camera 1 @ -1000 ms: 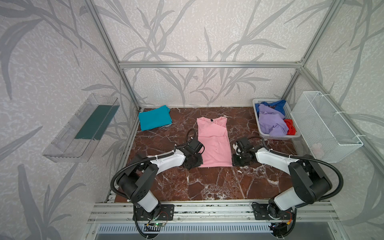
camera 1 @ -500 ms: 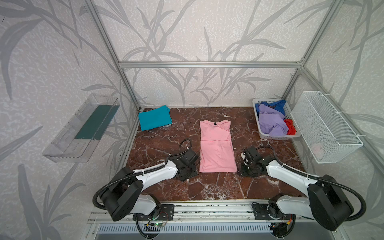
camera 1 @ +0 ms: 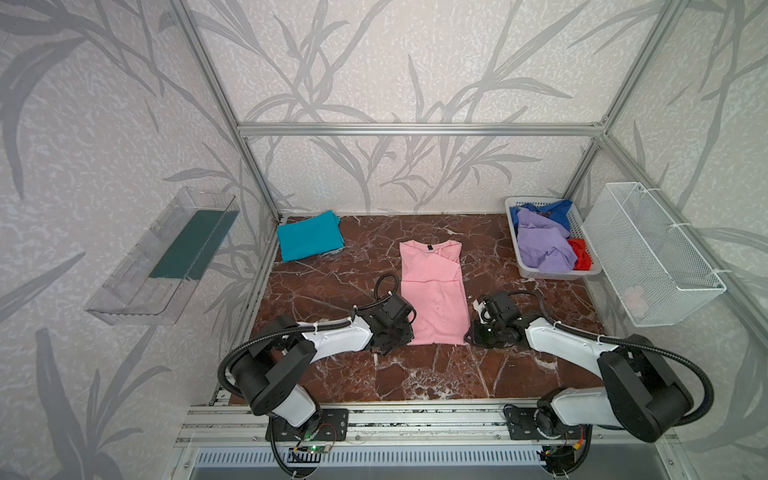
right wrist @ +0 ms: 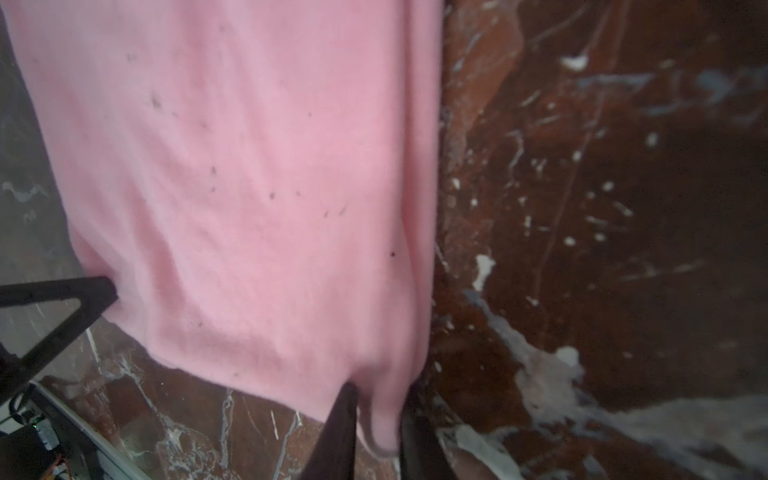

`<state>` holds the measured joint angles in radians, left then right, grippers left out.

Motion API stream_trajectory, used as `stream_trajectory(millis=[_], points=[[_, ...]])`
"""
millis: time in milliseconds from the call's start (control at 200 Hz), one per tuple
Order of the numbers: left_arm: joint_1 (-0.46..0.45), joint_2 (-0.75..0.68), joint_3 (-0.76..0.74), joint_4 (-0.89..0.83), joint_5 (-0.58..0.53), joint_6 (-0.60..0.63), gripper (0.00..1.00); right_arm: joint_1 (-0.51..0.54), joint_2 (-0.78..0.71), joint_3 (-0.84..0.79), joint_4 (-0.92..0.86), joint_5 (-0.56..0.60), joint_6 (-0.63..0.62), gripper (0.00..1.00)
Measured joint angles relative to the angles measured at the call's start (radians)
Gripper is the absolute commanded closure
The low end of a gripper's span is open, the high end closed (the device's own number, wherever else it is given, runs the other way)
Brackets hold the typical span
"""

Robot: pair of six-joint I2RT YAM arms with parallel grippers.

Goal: Fold and stack the t-shirts
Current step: 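Grasp the folded edge with both grippers and fold it away over the collar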

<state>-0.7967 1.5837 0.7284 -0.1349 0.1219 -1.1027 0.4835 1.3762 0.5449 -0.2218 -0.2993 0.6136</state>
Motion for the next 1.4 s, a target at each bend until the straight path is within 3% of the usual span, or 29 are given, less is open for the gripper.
stream_trajectory(millis=[140, 270, 570, 780, 1125, 1400], points=[[-0.001, 0.019, 0.02, 0.008, 0.013, 0.0, 1.0, -0.001, -0.004, 0.0, -0.01, -0.006, 0.003, 1.0], [-0.003, -0.017, 0.023, -0.085, 0.006, 0.005, 1.0, -0.001, -0.061, -0.002, -0.092, 0.006, -0.004, 1.0], [-0.068, -0.211, 0.032, -0.319, -0.031, 0.005, 1.0, 0.006, -0.376, -0.004, -0.339, 0.002, 0.003, 1.0], [-0.11, -0.27, 0.186, -0.457, -0.074, 0.011, 1.0, 0.024, -0.516, 0.059, -0.535, 0.003, 0.026, 1.0], [-0.121, -0.331, 0.386, -0.583, -0.182, 0.071, 1.0, 0.026, -0.502, 0.318, -0.66, 0.083, 0.019, 1.0], [-0.047, -0.25, 0.437, -0.575, -0.199, 0.156, 1.0, -0.003, -0.339, 0.391, -0.607, 0.119, -0.016, 1.0]])
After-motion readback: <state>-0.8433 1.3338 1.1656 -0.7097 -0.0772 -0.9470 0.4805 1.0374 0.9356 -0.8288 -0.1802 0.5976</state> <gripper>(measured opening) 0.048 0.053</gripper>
